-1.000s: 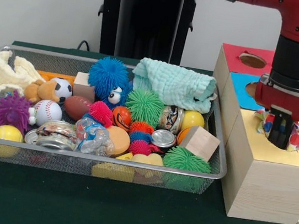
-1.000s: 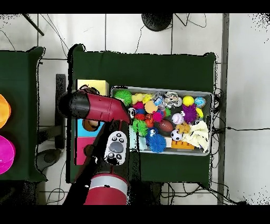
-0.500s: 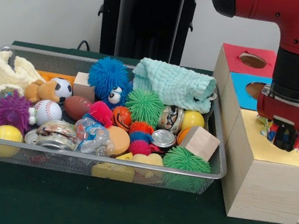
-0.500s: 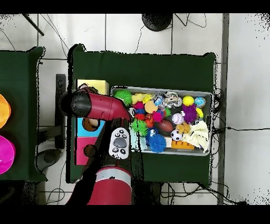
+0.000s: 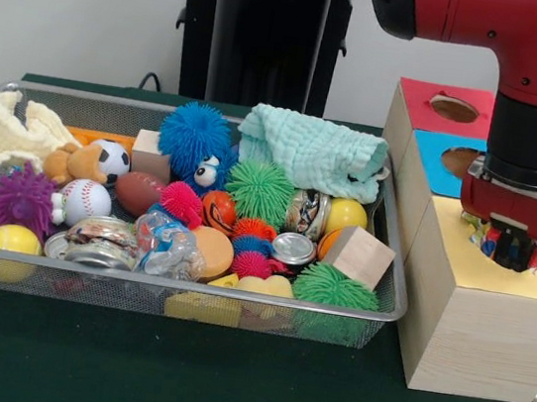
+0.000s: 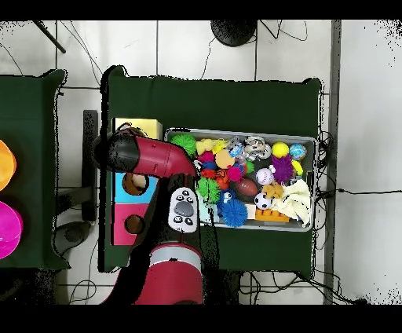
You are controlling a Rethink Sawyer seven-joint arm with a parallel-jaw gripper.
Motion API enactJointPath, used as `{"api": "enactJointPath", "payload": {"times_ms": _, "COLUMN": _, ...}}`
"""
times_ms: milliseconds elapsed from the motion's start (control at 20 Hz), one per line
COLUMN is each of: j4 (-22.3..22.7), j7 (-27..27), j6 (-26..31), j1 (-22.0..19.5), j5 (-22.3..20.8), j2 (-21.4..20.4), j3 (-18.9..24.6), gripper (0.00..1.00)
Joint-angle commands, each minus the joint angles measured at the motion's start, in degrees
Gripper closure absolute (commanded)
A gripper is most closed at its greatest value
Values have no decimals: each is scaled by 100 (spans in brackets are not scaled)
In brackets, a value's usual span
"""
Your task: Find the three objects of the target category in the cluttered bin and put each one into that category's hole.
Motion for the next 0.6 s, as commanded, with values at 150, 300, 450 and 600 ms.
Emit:
{"api": "enactJointPath", "payload": {"times_ms": 150, "j4": 31, "j7": 271, "j6": -132, "j1": -178, "j5": -186, "j2": 423, "j3": 726, "gripper": 100}}
{"api": "enactJointPath", "payload": {"times_ms": 300, "j4": 37, "j7": 236, "j6": -167, "j1": -201, "j5": -207, "j2": 422, "j3": 756, "gripper": 100}}
{"api": "enactJointPath", "payload": {"times_ms": 450, "j4": 49, "j7": 233, "j6": -198, "j1": -237, "j5": -199, "j2": 416, "j3": 813, "gripper": 100}}
{"api": "enactJointPath", "payload": {"times_ms": 600, "j4": 96, "j7": 181, "j6": -372, "j1": -365, "j5": -190, "j2": 426, "j3": 1041, "gripper": 100}}
